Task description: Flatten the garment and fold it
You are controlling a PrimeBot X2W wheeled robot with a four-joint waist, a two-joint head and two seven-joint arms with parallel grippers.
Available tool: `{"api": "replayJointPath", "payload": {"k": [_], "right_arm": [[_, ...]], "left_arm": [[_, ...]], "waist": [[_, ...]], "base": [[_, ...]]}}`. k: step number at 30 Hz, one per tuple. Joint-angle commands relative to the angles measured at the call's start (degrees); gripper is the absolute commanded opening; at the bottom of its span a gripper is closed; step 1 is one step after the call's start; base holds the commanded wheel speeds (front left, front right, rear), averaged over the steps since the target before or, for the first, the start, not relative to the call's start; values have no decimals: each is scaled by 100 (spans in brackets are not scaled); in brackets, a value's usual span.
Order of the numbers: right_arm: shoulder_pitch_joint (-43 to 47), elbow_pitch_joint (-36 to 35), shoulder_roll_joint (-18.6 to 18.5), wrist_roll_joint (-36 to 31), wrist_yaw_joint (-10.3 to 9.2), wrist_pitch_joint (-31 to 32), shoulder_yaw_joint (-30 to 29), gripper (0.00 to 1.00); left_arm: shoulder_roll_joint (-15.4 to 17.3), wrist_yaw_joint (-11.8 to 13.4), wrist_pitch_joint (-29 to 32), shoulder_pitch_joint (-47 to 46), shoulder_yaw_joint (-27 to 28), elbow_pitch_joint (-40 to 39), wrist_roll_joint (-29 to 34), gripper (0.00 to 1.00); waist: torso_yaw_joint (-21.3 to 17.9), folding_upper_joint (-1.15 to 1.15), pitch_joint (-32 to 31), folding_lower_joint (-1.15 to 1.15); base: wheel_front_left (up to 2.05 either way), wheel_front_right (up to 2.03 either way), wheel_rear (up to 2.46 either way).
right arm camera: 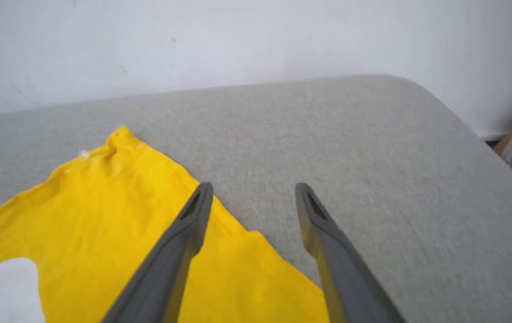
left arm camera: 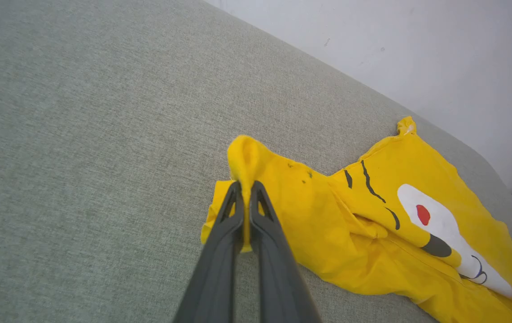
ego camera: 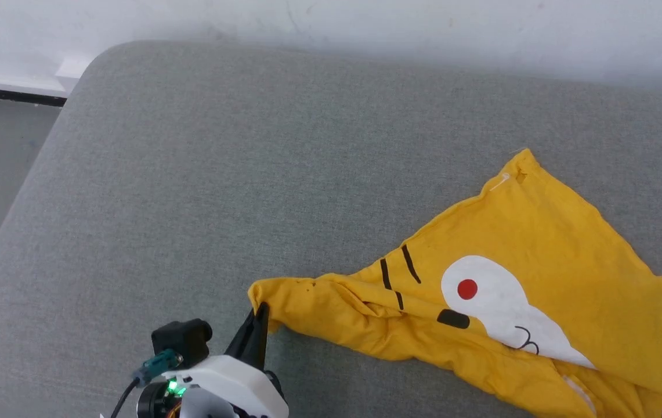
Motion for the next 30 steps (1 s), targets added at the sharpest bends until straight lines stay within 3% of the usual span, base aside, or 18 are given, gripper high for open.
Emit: {"api": "replayJointPath", "payload": {"k": [1, 5, 11, 20, 30], "right_arm": [[-179, -47, -148, 13, -6, -206, 160, 100], [-713, 162, -678, 45, -6, -890, 1075, 100], [-1744, 1084, -1331, 281, -6, -873, 2286, 100], [-3312, 2550, -1804, 739, -6, 660, 3333, 100], [-4252, 3380, -1865, 722, -6, 2220, 3480, 100]], "left_arm": [[-7, -9, -10, -39, -6, -3, -27, 0], [-30, -38, -32, -113, -36, 15, -31, 0], [-98, -84, -60, -243, -112, 42, -29, 0], [-231, -133, -213, -430, -152, 121, -51, 0], [-399, -232, -400, -654, -236, 332, -108, 0]], "waist": [[19, 0, 30, 0], [96, 0, 136, 0], [300, 0, 412, 0], [679, 0, 963, 0], [949, 0, 1324, 0]], "base": [[0, 0, 0], [0, 0, 0], [0, 0, 0], [0, 0, 0], [0, 0, 0]]}}
